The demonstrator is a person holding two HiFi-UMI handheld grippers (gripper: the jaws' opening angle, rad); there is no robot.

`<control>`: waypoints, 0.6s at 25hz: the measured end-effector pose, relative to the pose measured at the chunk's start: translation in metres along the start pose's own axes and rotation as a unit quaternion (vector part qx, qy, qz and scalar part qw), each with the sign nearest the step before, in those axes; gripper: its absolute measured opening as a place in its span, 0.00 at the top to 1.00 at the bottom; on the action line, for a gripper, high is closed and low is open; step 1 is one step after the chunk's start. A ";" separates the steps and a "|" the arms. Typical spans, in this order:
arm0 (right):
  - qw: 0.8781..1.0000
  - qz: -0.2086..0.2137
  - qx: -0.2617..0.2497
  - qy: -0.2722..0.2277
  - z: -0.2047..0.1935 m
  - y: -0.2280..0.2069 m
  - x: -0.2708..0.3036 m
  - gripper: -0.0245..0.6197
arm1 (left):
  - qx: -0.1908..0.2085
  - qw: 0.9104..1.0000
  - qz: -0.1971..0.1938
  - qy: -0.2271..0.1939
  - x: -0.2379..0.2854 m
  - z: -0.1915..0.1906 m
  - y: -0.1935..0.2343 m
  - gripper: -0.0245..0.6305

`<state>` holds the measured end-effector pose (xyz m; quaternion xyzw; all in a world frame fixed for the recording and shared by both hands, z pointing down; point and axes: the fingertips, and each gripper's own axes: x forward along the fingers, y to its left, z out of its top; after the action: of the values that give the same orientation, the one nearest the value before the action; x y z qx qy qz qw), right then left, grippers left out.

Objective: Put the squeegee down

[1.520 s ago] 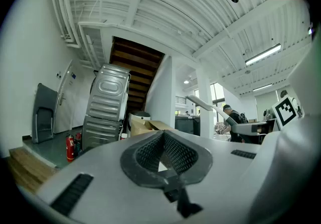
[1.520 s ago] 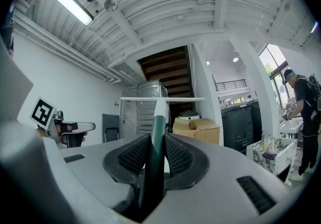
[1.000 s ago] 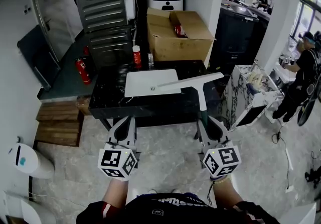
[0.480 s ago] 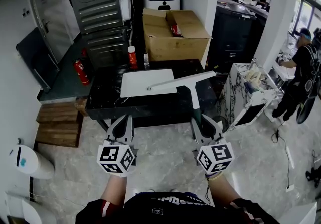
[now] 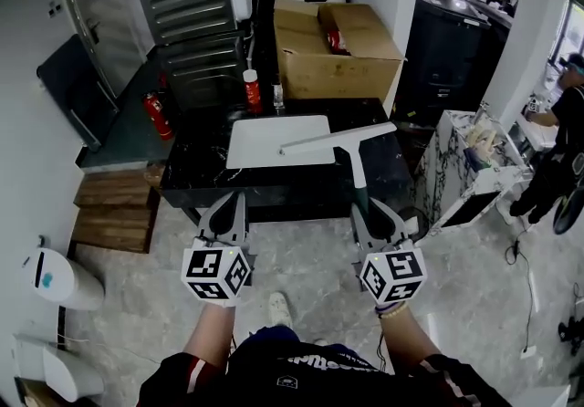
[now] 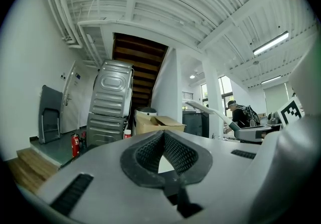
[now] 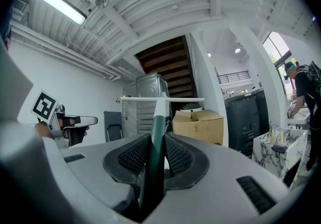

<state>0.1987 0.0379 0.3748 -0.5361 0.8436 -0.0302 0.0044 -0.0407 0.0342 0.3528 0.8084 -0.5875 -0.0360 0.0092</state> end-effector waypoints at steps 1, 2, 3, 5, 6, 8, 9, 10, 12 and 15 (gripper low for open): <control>1.000 0.001 -0.001 0.004 -0.004 -0.001 0.013 0.77 | 0.000 1.000 0.001 0.002 0.009 -0.005 0.008 0.94; 1.000 0.001 -0.001 0.007 -0.007 -0.001 0.028 0.77 | -0.002 1.000 0.003 0.004 0.019 -0.010 0.019 0.94; 1.000 0.000 -0.002 0.009 -0.010 -0.002 0.044 0.77 | -0.003 1.000 0.005 0.006 0.030 -0.015 0.030 0.94; 1.000 -0.004 -0.005 0.013 -0.016 -0.004 0.079 0.77 | -0.010 1.000 0.007 0.009 0.058 -0.026 0.055 0.94; 1.000 -0.007 -0.005 0.014 -0.018 -0.006 0.099 0.77 | -0.014 1.000 0.006 0.010 0.073 -0.031 0.068 0.94; 1.000 -0.015 -0.003 0.015 -0.023 -0.010 0.138 0.77 | -0.025 1.000 0.004 0.013 0.106 -0.042 0.095 0.94; 1.000 -0.020 -0.002 0.015 -0.024 -0.012 0.158 0.77 | -0.030 0.999 0.003 0.013 0.122 -0.046 0.110 0.94; 1.000 -0.025 -0.001 0.016 -0.025 -0.013 0.178 0.77 | -0.034 0.999 0.002 0.013 0.139 -0.049 0.126 0.94; 0.999 -0.033 0.000 0.018 -0.025 -0.017 0.216 0.77 | -0.035 0.999 0.001 0.015 0.170 -0.051 0.154 0.94; 0.998 -0.046 -0.005 0.032 -0.027 -0.021 0.261 0.77 | -0.023 0.999 -0.008 0.021 0.206 -0.053 0.180 0.94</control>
<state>0.1058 -0.2058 0.4097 -0.5728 0.8181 -0.0434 -0.0271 -0.1443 -0.2192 0.4061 0.8130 -0.5801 -0.0325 0.0394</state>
